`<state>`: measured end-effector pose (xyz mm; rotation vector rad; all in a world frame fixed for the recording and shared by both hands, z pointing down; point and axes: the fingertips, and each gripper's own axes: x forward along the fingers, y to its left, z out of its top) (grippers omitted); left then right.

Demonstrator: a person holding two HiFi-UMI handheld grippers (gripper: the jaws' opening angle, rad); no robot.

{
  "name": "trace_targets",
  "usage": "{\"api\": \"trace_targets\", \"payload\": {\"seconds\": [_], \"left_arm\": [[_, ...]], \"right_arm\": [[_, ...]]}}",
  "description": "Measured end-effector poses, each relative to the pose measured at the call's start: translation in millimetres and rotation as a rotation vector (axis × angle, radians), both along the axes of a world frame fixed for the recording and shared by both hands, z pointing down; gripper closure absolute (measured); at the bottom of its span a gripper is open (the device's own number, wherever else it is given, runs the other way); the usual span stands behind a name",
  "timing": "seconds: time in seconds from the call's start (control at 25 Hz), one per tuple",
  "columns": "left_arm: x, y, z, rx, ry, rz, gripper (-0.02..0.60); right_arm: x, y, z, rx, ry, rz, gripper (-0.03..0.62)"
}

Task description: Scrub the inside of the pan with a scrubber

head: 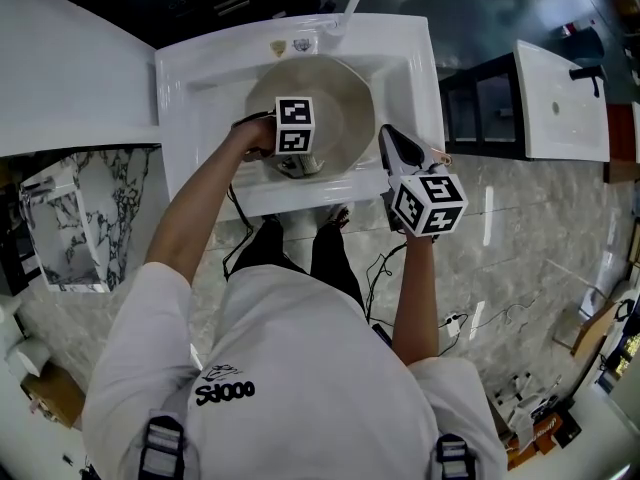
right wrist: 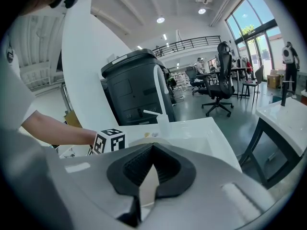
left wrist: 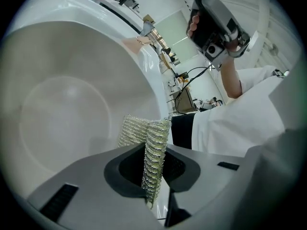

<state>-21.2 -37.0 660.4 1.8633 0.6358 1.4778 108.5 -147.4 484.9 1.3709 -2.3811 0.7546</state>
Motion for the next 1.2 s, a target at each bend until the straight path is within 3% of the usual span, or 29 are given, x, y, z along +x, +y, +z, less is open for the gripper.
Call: {"api": "trace_targets", "payload": {"seconds": [0.48,0.8,1.2], "left_arm": [[-47.0,-24.0,0.2,0.094,-0.164,0.082,0.525],[-71.6,-44.2,7.8,0.207,-0.293,0.147,0.525],[-80.5,-70.2,16.3,0.329,-0.357,0.142,0.525]], "right_arm": [[-6.1,-3.6,6.7,-0.014,-0.007,-0.004,0.586],[-8.2,-3.5,9.2,-0.018,-0.008,-0.004,0.586],[-1.1,-2.3,13.2,-0.029,-0.005,0.005,0.586]]}}
